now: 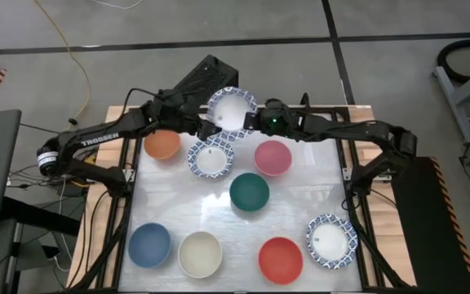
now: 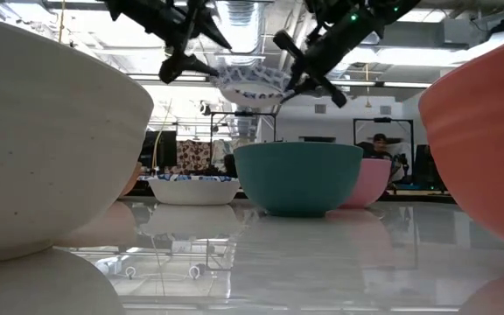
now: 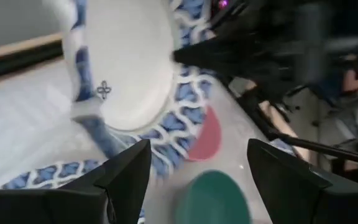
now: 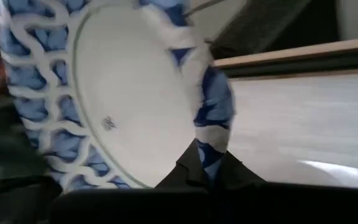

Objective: Nest bowls inside each other
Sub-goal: Stack the top white patterned bowl on top of the middle white patterned bowl

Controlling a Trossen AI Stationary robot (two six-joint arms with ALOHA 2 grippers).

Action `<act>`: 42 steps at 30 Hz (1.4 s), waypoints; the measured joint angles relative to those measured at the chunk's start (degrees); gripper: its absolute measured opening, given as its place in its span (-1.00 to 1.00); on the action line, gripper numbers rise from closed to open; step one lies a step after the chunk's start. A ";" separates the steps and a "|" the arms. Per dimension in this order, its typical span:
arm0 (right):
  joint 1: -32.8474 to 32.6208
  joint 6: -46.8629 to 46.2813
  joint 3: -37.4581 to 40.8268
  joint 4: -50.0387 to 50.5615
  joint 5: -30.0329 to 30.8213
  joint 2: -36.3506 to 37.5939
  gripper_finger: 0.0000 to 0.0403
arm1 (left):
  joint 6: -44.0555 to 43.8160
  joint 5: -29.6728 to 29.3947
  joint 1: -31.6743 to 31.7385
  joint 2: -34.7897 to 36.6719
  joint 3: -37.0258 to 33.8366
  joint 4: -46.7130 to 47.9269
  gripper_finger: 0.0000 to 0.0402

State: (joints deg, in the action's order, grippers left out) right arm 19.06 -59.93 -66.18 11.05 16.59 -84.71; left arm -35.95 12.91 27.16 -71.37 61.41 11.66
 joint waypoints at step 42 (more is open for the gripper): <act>-1.42 9.91 0.03 -0.57 -4.47 5.31 -0.75 | -4.26 -6.78 2.36 0.65 0.09 9.63 -0.99</act>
State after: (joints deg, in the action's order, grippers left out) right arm 17.64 -50.02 -66.15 10.47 12.13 -79.40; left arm -40.21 6.13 29.51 -70.72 61.49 21.30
